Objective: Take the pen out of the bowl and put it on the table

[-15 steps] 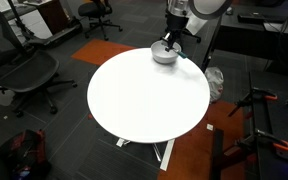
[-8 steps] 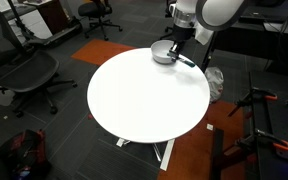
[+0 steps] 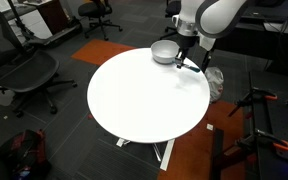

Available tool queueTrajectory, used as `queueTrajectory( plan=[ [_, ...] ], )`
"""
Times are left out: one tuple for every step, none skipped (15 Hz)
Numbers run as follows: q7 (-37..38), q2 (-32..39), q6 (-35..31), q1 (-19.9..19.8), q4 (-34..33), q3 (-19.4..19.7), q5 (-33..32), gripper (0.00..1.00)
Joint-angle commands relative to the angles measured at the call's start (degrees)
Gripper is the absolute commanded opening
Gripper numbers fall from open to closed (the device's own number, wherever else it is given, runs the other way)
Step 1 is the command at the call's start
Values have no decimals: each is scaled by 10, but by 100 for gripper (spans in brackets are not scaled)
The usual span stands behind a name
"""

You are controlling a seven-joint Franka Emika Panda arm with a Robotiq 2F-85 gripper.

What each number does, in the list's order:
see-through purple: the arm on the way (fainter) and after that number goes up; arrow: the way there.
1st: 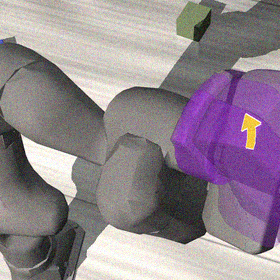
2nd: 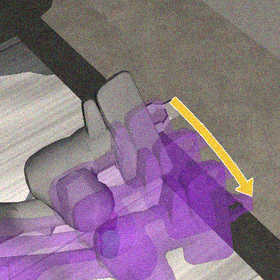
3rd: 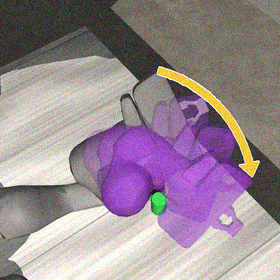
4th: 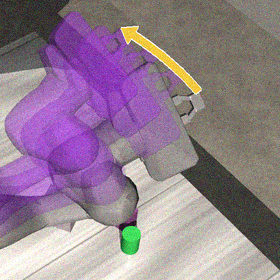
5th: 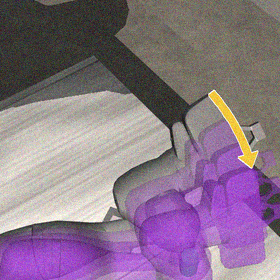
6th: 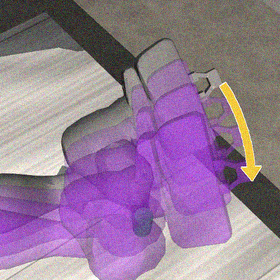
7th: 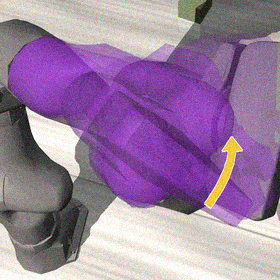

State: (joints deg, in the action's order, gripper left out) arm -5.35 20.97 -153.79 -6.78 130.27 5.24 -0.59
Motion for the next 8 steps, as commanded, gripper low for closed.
queueTrajectory(
  plan=[
    [-46, 23, -12, -30, -8, -24, 28, 5],
    [-51, 28, -15, -33, -9, -25, 30, 5],
    [-55, 33, -16, -36, -10, -26, 32, 5],
    [-52, 39, -19, -34, -12, -22, 24, 5],
    [-52, 43, -20, -36, -13, -23, 25, 5],
    [-50, 47, -22, -35, -14, -23, 22, 5],
    [-49, 50, -23, -34, -15, -22, 21, 5],
    [-44, 52, -22, -31, -16, -20, 17, 44]
  ],
)
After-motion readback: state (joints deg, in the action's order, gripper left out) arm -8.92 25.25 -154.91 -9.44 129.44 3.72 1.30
